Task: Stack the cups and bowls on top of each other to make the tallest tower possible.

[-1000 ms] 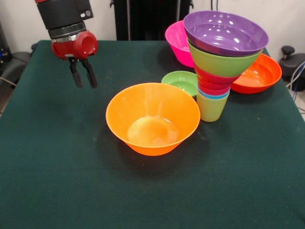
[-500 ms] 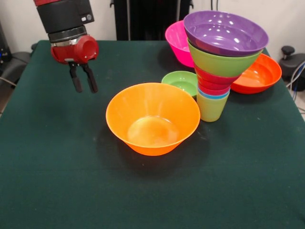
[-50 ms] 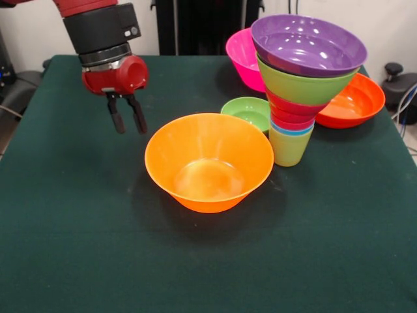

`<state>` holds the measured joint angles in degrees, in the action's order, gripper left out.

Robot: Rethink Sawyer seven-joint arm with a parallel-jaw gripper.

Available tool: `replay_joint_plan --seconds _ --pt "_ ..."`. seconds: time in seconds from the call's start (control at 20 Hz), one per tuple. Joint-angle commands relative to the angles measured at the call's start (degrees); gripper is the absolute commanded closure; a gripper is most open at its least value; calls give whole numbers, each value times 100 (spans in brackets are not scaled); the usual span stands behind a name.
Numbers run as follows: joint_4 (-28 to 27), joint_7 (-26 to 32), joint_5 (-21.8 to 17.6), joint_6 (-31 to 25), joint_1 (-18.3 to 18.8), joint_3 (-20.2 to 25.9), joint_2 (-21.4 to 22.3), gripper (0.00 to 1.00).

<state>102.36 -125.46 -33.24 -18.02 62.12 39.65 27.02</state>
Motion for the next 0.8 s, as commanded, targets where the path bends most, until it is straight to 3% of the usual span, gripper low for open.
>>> replay_joint_plan --seconds 0.05,0.4,0.8 --pt "-315 32 -48 -81 -390 -224 -98 0" --pt "-77 27 15 -135 -310 -176 102 0" --pt "315 -324 -107 329 -460 -355 190 0"
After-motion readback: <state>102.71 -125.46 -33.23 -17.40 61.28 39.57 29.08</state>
